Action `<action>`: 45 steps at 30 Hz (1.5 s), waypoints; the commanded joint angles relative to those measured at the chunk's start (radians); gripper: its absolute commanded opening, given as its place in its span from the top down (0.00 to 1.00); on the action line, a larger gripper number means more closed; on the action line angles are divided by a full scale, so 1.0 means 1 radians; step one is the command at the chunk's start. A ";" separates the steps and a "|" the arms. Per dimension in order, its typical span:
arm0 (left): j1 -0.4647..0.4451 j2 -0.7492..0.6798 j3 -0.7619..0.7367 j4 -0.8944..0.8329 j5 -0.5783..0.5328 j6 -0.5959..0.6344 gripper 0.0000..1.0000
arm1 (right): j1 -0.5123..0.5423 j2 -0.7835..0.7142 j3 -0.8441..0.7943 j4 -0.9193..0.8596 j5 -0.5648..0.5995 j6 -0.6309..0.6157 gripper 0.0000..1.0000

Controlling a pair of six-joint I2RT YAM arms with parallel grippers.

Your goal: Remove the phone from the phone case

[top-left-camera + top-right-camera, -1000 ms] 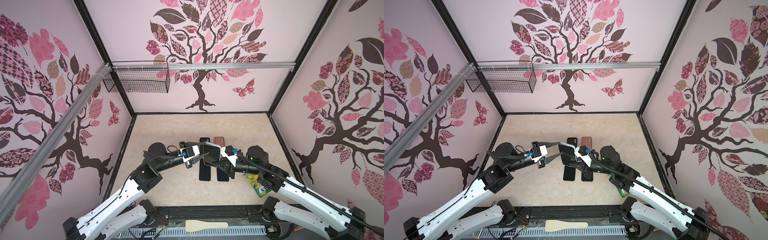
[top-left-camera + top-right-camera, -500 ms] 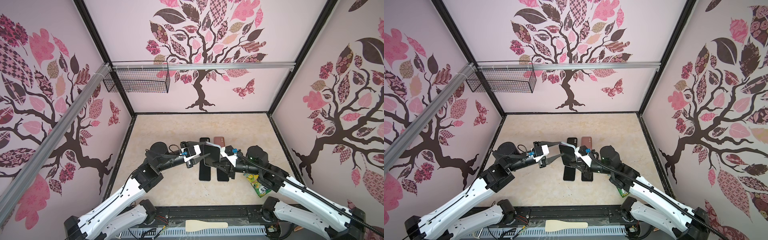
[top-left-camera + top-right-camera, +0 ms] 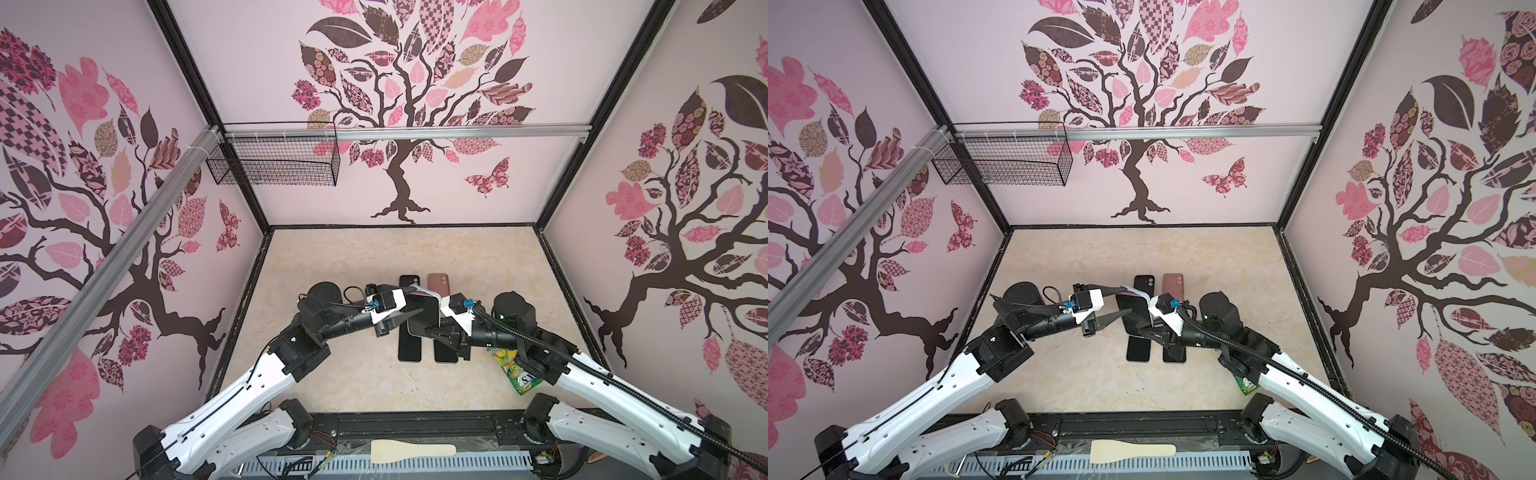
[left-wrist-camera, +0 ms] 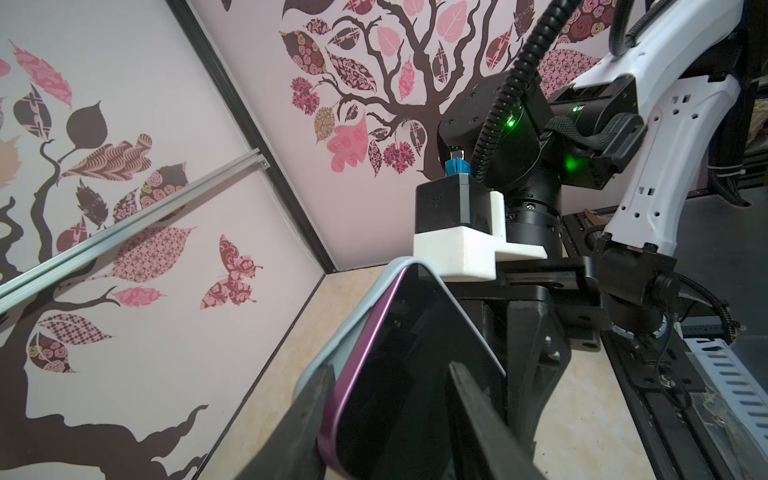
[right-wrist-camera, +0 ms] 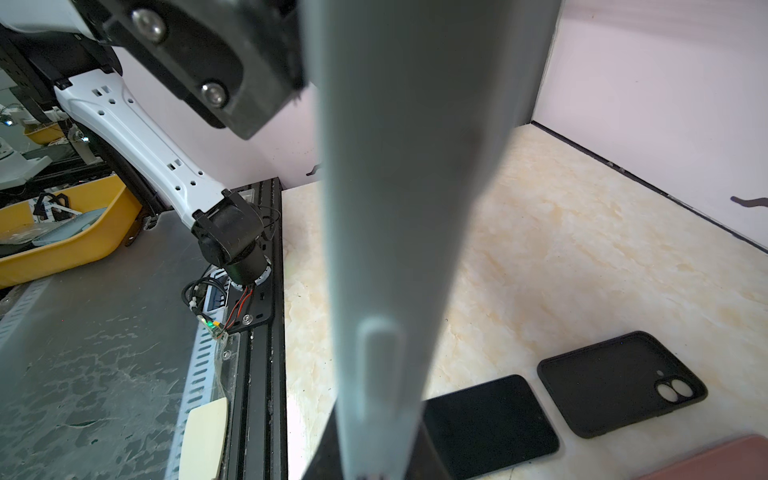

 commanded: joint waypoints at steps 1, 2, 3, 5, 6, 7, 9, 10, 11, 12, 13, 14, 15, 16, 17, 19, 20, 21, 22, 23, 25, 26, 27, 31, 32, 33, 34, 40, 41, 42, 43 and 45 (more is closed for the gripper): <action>-0.012 0.006 -0.047 -0.097 0.089 -0.065 0.60 | 0.025 -0.075 0.063 0.246 -0.036 -0.023 1.00; -0.012 0.002 -0.054 -0.080 0.116 -0.095 0.62 | 0.025 -0.081 0.062 0.255 -0.037 -0.021 1.00; -0.012 -0.006 -0.066 -0.055 0.152 -0.131 0.63 | 0.025 -0.086 0.064 0.261 -0.041 -0.017 1.00; -0.013 -0.017 -0.090 0.009 0.209 -0.209 0.64 | 0.025 -0.090 0.074 0.262 -0.057 -0.016 1.00; -0.013 -0.020 -0.104 0.043 0.235 -0.251 0.64 | 0.025 -0.091 0.080 0.262 -0.066 -0.013 1.00; -0.013 -0.022 -0.118 0.084 0.259 -0.299 0.64 | 0.025 -0.094 0.083 0.265 -0.075 -0.011 1.00; -0.013 -0.021 -0.143 0.173 0.299 -0.378 0.65 | 0.025 -0.096 0.091 0.272 -0.084 -0.006 1.00; -0.014 -0.021 -0.155 0.199 0.309 -0.410 0.66 | 0.025 -0.097 0.095 0.275 -0.087 -0.004 1.00; -0.016 -0.023 -0.166 0.219 0.314 -0.436 0.66 | 0.025 -0.098 0.097 0.279 -0.089 -0.004 1.00; -0.018 -0.025 -0.177 0.238 0.315 -0.457 0.66 | 0.025 -0.101 0.101 0.284 -0.090 -0.003 1.00; -0.022 -0.026 -0.188 0.254 0.316 -0.476 0.66 | 0.024 -0.101 0.103 0.290 -0.090 0.002 1.00; -0.028 -0.025 -0.198 0.268 0.316 -0.492 0.66 | 0.024 -0.104 0.104 0.299 -0.089 0.004 1.00; -0.034 -0.022 -0.208 0.282 0.316 -0.506 0.66 | 0.025 -0.106 0.104 0.312 -0.085 0.010 1.00; -0.044 -0.017 -0.214 0.287 0.316 -0.515 0.66 | 0.025 -0.107 0.103 0.323 -0.081 0.013 1.00; -0.052 -0.014 -0.220 0.287 0.314 -0.514 0.66 | 0.025 -0.110 0.103 0.334 -0.078 0.017 1.00; -0.074 -0.009 -0.234 0.295 0.304 -0.520 0.66 | 0.025 -0.116 0.098 0.364 -0.065 0.028 1.00; -0.081 -0.005 -0.243 0.310 0.302 -0.529 0.66 | 0.025 -0.120 0.095 0.381 -0.060 0.033 1.00; -0.084 -0.001 -0.256 0.335 0.300 -0.546 0.66 | 0.025 -0.123 0.093 0.398 -0.054 0.040 1.00; -0.087 0.004 -0.269 0.359 0.299 -0.563 0.66 | 0.025 -0.126 0.093 0.409 -0.048 0.041 1.00; -0.087 0.008 -0.277 0.380 0.297 -0.578 0.66 | 0.025 -0.126 0.096 0.417 -0.047 0.044 1.00; -0.093 0.016 -0.285 0.393 0.295 -0.589 0.66 | 0.025 -0.126 0.104 0.425 -0.046 0.046 1.00; -0.095 0.018 -0.287 0.394 0.294 -0.588 0.66 | 0.025 -0.122 0.109 0.424 -0.047 0.046 1.00; -0.098 0.019 -0.288 0.393 0.293 -0.586 0.66 | 0.024 -0.120 0.110 0.430 -0.051 0.045 1.00; -0.100 0.018 -0.292 0.378 0.286 -0.571 0.75 | 0.025 -0.107 0.122 0.411 -0.065 0.040 1.00; -0.099 0.017 -0.289 0.369 0.284 -0.565 0.77 | 0.025 -0.105 0.121 0.405 -0.065 0.041 1.00; -0.101 0.014 -0.286 0.355 0.282 -0.557 0.79 | 0.024 -0.103 0.118 0.400 -0.066 0.040 1.00; -0.100 0.010 -0.280 0.340 0.279 -0.546 0.80 | 0.024 -0.103 0.116 0.395 -0.066 0.039 1.00; -0.100 -0.015 -0.246 0.271 0.248 -0.503 0.90 | 0.025 -0.103 0.104 0.348 -0.061 0.025 1.00; -0.100 -0.015 -0.239 0.265 0.246 -0.499 0.92 | 0.024 -0.105 0.098 0.341 -0.058 0.021 1.00; -0.100 -0.019 -0.230 0.255 0.242 -0.493 0.94 | 0.024 -0.105 0.093 0.334 -0.057 0.020 1.00; -0.100 -0.022 -0.223 0.244 0.238 -0.485 0.97 | 0.025 -0.105 0.091 0.327 -0.055 0.018 1.00; -0.099 -0.028 -0.210 0.216 0.222 -0.465 1.00 | 0.025 -0.109 0.080 0.313 -0.050 0.015 1.00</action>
